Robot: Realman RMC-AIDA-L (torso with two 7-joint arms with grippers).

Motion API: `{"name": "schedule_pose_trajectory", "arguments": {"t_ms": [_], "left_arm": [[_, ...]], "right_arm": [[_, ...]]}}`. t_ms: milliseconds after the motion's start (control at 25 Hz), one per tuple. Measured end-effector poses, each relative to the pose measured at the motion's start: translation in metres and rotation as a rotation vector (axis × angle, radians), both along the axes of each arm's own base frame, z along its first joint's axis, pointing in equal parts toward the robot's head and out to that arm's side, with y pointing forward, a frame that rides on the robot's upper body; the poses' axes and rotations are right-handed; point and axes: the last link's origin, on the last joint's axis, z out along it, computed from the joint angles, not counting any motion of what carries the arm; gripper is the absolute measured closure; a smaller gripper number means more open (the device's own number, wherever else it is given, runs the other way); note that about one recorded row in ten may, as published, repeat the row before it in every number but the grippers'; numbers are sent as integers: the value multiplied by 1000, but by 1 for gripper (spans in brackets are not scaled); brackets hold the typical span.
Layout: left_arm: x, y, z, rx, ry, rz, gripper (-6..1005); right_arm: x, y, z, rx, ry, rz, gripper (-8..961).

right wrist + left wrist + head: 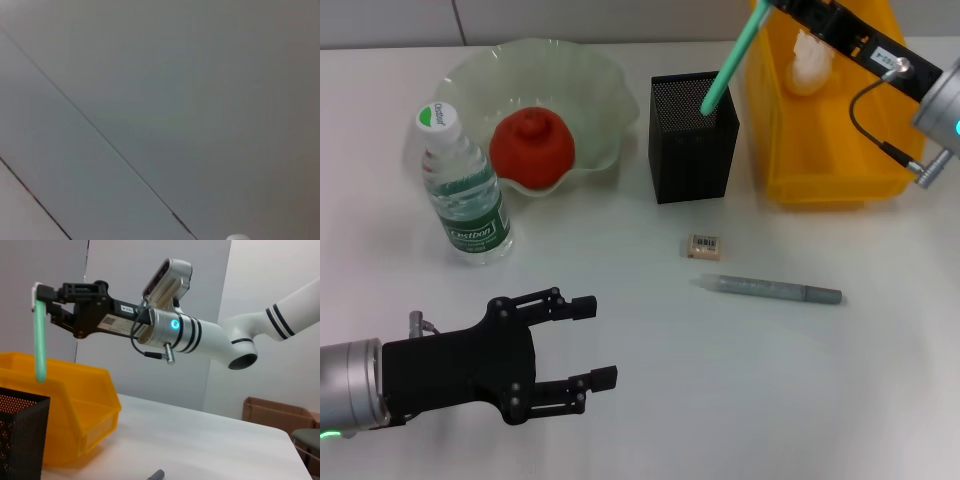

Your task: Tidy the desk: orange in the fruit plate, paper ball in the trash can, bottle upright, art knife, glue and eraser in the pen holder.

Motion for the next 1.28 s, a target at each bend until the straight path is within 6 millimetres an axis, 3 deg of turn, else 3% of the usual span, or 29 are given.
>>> {"name": "schedule_pose_trajectory", "arguments": {"t_ms": [440,920,1280], "left_arm": [[0,-1,0,1,-6,3,229],[-1,-1,0,7,-11,13,229],[-2,1,0,22,-5,23,229]], "right_arm": [[-16,16,-12,102,-203,93,766],[-19,13,-29,216,-457,266,765],[-20,11,-32,251,-504,306,765]]}}
